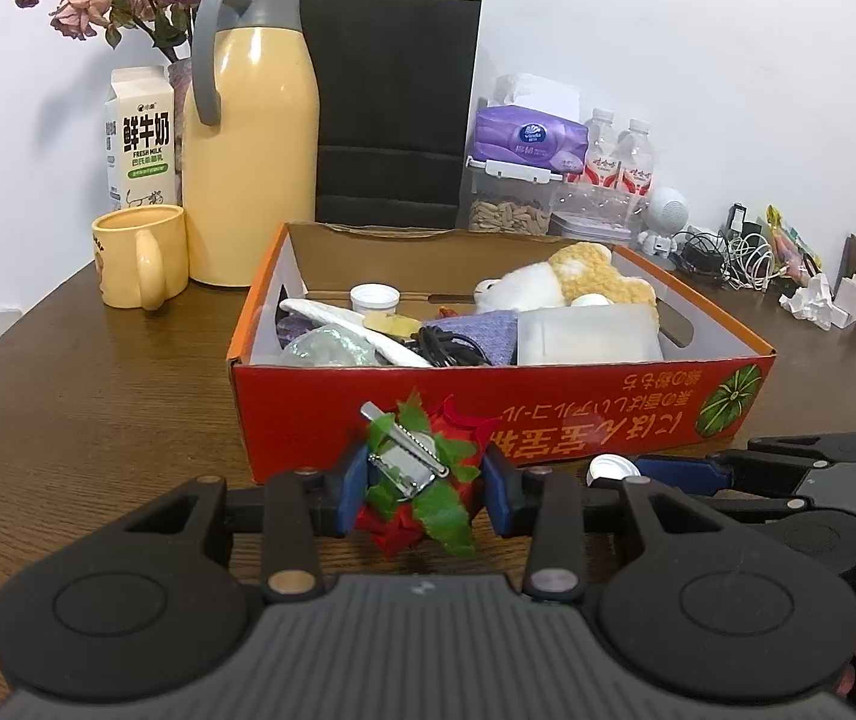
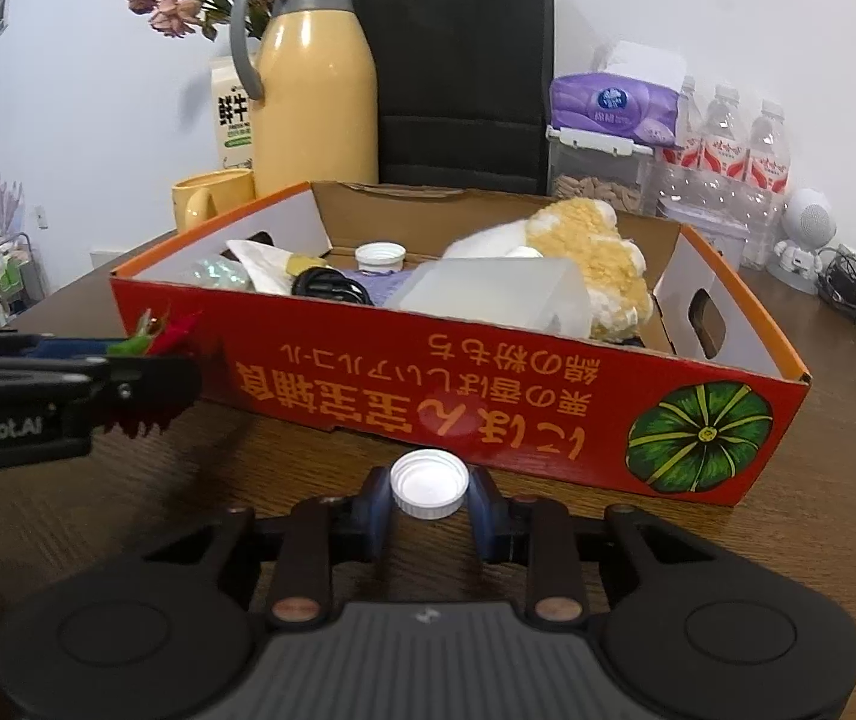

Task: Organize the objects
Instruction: 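Grasp the white bottle cap with the right gripper, then carry the red flower with the left gripper into the box while the right gripper drops the bottle cap there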

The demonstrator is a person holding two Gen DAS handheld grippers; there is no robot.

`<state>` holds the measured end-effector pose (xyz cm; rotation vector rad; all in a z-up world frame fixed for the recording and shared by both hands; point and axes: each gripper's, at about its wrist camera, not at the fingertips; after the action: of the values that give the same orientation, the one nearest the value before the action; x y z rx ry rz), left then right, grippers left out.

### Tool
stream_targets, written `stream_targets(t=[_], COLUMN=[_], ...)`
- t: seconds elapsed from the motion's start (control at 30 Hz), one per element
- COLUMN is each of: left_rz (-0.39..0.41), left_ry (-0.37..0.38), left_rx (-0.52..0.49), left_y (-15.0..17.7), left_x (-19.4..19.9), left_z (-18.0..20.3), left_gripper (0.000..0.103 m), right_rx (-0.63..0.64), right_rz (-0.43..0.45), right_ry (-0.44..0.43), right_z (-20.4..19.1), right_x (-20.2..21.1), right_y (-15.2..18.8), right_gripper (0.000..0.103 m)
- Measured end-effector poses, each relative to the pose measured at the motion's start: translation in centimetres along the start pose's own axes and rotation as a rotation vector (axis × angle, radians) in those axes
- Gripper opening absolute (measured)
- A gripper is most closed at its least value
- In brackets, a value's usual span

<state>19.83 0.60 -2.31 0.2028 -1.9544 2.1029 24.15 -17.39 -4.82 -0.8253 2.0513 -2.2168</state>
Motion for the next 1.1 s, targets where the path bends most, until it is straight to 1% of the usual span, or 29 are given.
stream_targets(t=[0.2,0.33,0.53,0.67,0.83,1.0,1.1], left_rz=[0.016,0.048,0.107,0.160,0.196,0.212,0.203], left_ry=[0.003,0.004,0.018,0.017,0.000,-0.028,-0.048], left_rx=[-0.008,-0.007,-0.012,-0.027,0.001,0.042,0.060], left_y=[0.0,-0.7,-3.4,-5.6,-7.6,-9.2,-9.5], left_x=[0.4,1.1,1.5,1.1,-0.3,-2.4,-4.1], left_z=[0.2,0.5,1.1,1.7,1.8,1.5,1.3], left_gripper=[0.040,0.040,0.040,0.040,0.040,0.040,0.040], right_rx=[0.015,0.026,0.036,0.050,0.044,0.030,0.007], right_rz=[0.041,0.095,0.159,0.214,0.266,0.278,0.274], right_ry=[-0.007,-0.013,-0.032,-0.021,0.010,0.033,0.051], right_z=[-0.5,-0.9,-0.9,-0.8,0.1,0.8,1.4], right_x=[1.0,2.4,3.4,3.5,2.4,0.4,-1.1], right_y=[-0.2,-0.9,-3.2,-5.4,-8.1,-9.8,-10.3], right_gripper=[0.027,0.027,0.027,0.027,0.027,0.027,0.027])
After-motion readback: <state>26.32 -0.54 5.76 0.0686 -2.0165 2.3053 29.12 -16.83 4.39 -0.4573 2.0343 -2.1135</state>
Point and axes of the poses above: each gripper's, at about its wrist camera, not at the fingertips, and x roughly against the way its jaws point, z to its right, y to its underside, and after that the axes turned 14 degrees about z, right-handed
